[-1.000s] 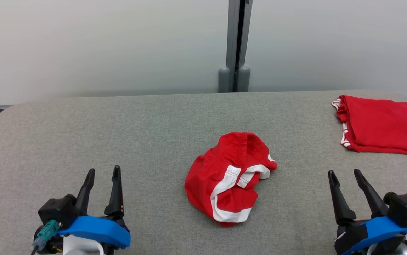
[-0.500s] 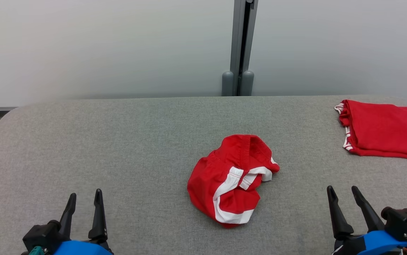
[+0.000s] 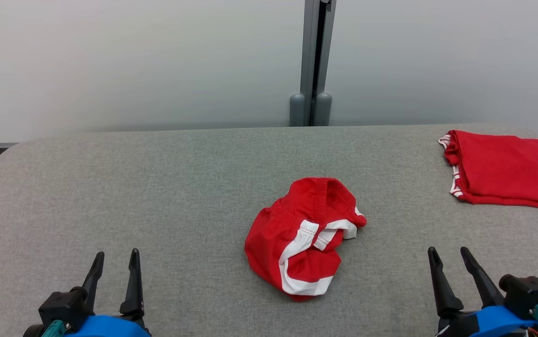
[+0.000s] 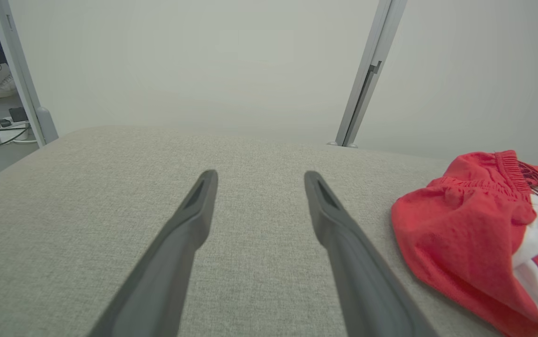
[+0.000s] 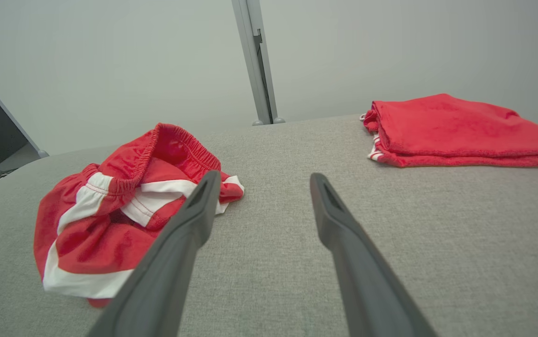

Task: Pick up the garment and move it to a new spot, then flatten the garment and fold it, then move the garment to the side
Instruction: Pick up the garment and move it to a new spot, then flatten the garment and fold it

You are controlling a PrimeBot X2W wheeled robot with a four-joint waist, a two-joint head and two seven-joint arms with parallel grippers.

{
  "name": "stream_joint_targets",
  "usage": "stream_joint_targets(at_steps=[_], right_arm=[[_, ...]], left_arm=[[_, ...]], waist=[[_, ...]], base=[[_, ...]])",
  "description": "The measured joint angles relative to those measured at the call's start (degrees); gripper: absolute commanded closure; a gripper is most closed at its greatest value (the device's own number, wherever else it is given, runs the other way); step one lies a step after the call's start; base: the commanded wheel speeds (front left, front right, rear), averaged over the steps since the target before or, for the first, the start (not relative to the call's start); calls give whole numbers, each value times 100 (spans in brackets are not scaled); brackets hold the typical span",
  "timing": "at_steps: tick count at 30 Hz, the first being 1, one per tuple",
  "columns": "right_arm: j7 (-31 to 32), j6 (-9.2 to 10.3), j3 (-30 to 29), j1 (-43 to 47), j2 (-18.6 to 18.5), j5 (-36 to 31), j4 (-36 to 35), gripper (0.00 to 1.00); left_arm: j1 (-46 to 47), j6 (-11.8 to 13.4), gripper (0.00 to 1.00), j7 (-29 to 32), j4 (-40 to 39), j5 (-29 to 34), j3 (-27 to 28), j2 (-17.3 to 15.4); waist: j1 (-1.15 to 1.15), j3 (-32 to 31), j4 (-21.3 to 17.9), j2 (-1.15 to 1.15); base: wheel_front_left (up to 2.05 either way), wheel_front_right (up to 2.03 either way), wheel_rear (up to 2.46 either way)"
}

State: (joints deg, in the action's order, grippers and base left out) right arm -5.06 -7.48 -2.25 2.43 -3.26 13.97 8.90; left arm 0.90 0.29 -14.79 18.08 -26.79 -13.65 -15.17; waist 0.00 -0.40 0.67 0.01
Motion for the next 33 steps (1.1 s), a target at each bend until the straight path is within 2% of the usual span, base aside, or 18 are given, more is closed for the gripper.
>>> stream_joint_targets(at_steps=[26,30,33], right_arm=[[-10,0,87,-54,25,1,30,0],[-11,0,135,-99,27,0,24,0],[-5,0,167,-166,27,0,14,0]], left_arm=[[147,13,0,238,-122,-136,-141,-36],[604,-172,0,505,-336,-105,-327,-59],[1065,-368,0,1010,-577,-104,-591,-22]], waist=[[0,199,-27,0],[0,295,-53,0],[1,374,-82,0]], base=[[0,0,0],[0,0,0],[0,0,0]])
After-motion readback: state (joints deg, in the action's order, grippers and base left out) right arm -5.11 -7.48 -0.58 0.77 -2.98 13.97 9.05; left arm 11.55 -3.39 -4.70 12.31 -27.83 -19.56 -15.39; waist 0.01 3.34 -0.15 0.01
